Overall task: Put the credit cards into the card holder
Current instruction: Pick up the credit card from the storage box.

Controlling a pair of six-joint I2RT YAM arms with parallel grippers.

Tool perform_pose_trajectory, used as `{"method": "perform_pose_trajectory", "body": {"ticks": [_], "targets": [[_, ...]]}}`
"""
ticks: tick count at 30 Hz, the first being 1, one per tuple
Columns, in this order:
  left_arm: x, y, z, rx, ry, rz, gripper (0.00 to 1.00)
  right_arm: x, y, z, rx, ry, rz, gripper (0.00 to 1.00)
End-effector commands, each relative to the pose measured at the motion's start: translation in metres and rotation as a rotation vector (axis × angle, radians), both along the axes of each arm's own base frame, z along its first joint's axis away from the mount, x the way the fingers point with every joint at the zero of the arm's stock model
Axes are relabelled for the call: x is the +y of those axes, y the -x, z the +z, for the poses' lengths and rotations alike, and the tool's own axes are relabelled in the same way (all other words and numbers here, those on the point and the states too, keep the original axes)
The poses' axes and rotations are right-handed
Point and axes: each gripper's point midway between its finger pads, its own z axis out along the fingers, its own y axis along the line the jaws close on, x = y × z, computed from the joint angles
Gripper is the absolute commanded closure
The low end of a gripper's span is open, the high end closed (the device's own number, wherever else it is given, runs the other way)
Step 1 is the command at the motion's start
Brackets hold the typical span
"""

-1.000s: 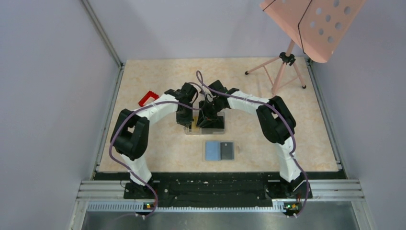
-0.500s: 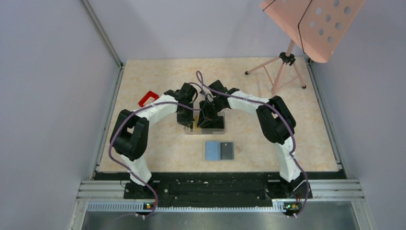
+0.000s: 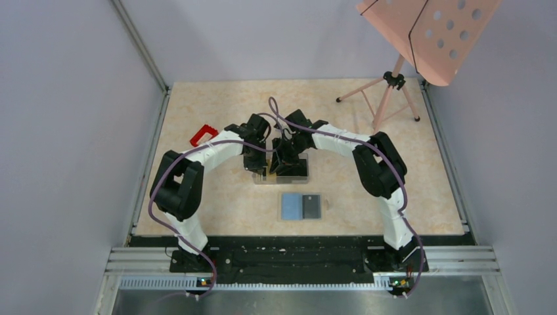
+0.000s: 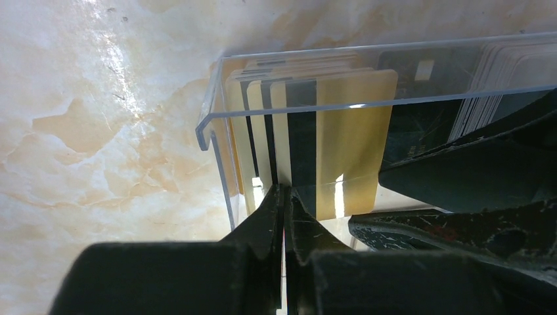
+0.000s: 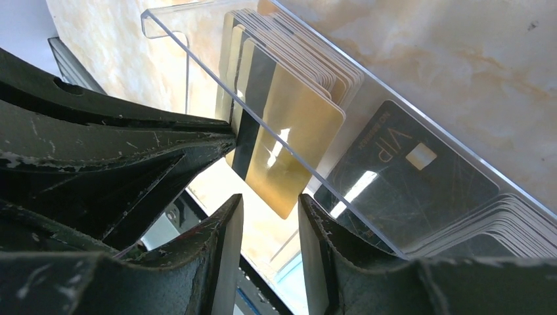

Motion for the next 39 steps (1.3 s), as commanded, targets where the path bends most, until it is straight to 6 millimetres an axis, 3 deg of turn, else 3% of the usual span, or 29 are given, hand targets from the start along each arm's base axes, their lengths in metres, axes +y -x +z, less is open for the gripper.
{"method": "perform_pose_trajectory", "body": {"ticks": [1, 13, 22, 23, 25, 26, 27, 30, 34, 39], "targets": [[-0.018, 0.013, -0.005, 0.048, 0.069, -0.027, 1.0, -0.031, -0.007, -0.045, 0.001, 0.196, -0.072, 0.62], [-0.014, 0.018, -0.012, 0.071, 0.051, -0.03, 1.0, -0.044, -0.008, -0.052, -0.015, 0.274, -0.089, 0.74], [-0.013, 0.02, -0.012, 0.073, 0.05, -0.034, 1.0, -0.034, -0.003, -0.057, 0.031, 0.215, -0.084, 0.69], [-0.013, 0.019, -0.012, 0.072, 0.049, -0.033, 1.0, -0.031, -0.002, -0.056, 0.039, 0.195, -0.084, 0.71], [-0.011, 0.019, -0.012, 0.07, 0.043, -0.032, 1.0, -0.028, -0.002, -0.054, 0.045, 0.172, -0.086, 0.85], [-0.011, 0.019, -0.011, 0.07, 0.043, -0.033, 1.0, -0.028, -0.002, -0.052, 0.044, 0.167, -0.086, 0.96], [-0.011, 0.02, -0.011, 0.07, 0.042, -0.032, 1.0, -0.028, -0.002, -0.05, 0.042, 0.162, -0.089, 1.0], [-0.012, 0.019, -0.01, 0.068, 0.043, -0.03, 1.0, -0.028, -0.005, -0.041, 0.024, 0.149, -0.093, 1.0], [-0.011, 0.017, -0.006, 0.051, 0.043, -0.024, 0.92, -0.028, -0.009, -0.023, -0.004, 0.122, -0.099, 1.0], [-0.013, 0.011, 0.008, 0.008, 0.061, -0.009, 0.76, -0.023, -0.013, 0.006, -0.04, 0.064, -0.095, 1.0]]}}
